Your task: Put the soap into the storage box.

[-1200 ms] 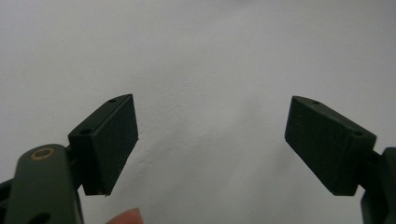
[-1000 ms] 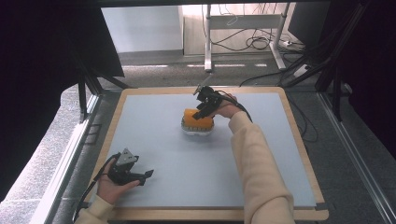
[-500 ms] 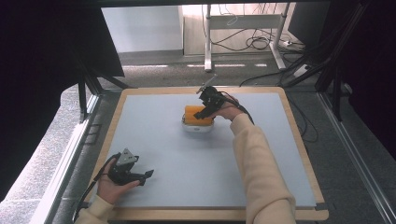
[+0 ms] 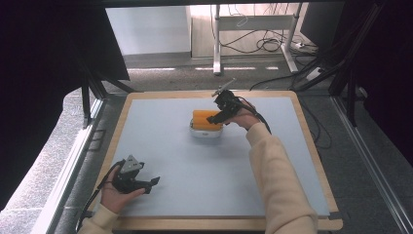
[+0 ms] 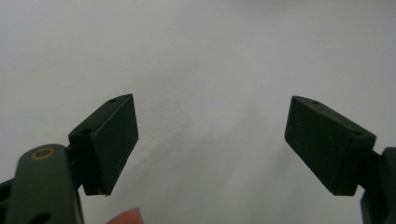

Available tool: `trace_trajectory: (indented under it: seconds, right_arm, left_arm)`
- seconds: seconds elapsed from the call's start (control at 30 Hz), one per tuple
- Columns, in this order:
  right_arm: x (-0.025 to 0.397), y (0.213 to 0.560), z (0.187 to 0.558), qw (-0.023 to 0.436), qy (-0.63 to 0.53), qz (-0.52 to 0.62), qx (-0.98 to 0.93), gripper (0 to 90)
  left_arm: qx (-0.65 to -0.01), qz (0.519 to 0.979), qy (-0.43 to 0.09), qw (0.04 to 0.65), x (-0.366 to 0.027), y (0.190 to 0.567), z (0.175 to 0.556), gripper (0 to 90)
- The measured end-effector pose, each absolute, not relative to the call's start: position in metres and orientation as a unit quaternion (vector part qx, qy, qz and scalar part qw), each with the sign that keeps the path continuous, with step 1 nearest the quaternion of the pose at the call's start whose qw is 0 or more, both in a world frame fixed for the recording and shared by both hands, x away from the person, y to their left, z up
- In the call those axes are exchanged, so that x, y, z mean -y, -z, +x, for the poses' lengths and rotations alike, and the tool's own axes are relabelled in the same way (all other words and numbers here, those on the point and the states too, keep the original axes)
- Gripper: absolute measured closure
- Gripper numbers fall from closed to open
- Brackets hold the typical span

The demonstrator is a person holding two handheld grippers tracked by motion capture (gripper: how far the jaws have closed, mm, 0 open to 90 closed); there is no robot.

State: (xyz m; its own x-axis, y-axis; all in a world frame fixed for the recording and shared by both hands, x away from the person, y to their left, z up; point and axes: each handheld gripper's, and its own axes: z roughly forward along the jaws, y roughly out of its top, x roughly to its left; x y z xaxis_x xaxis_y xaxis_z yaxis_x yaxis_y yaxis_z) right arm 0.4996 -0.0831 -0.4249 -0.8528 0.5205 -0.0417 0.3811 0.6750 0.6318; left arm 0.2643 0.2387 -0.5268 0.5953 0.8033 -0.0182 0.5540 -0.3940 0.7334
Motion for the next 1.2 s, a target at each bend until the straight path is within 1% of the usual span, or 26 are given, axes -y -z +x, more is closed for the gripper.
trace_trajectory:
  seconds: [0.27, 0.43, 0.57, 0.6, 0.63, 0.67, 0.77, 0.97, 1.07, 1.2]
  right_arm:
    - [0.11, 0.424, 0.47, 0.128, -0.356, 0.287, -0.88, 22.6]
    - [0.129, 0.428, 0.444, 0.155, -0.367, 0.302, -0.866, 21.8]
    - [0.147, 0.431, 0.422, 0.168, -0.377, 0.308, -0.857, 21.6]
    - [0.152, 0.431, 0.416, 0.169, -0.382, 0.31, -0.854, 21.6]
    - [0.162, 0.433, 0.402, 0.171, -0.388, 0.314, -0.849, 21.5]
    - [0.162, 0.433, 0.402, 0.171, -0.388, 0.314, -0.849, 21.5]
    - [0.176, 0.438, 0.38, 0.166, -0.398, 0.314, -0.846, 21.5]
    - [0.198, 0.451, 0.341, 0.174, -0.399, 0.333, -0.836, 21.4]
    - [0.202, 0.462, 0.327, 0.178, -0.393, 0.347, -0.832, 21.4]
    - [0.202, 0.469, 0.324, 0.176, -0.392, 0.352, -0.832, 21.4]
  left_arm:
    - [-0.417, 0.816, -0.175, 0.36, -0.238, 0.527, 0.264, 17.4]
    - [-0.419, 0.813, -0.176, 0.363, -0.238, 0.527, 0.264, 17.4]
    - [-0.42, 0.814, -0.176, 0.36, -0.238, 0.527, 0.264, 17.3]
    - [-0.42, 0.814, -0.176, 0.36, -0.238, 0.527, 0.264, 17.3]
    - [-0.421, 0.813, -0.177, 0.36, -0.238, 0.527, 0.264, 17.3]
    - [-0.421, 0.813, -0.178, 0.361, -0.239, 0.526, 0.264, 17.3]
    - [-0.422, 0.812, -0.179, 0.36, -0.24, 0.526, 0.265, 17.3]
    - [-0.422, 0.813, -0.18, 0.359, -0.24, 0.526, 0.265, 17.3]
    - [-0.422, 0.813, -0.182, 0.358, -0.24, 0.526, 0.265, 17.3]
    - [-0.422, 0.813, -0.182, 0.358, -0.24, 0.527, 0.265, 17.3]
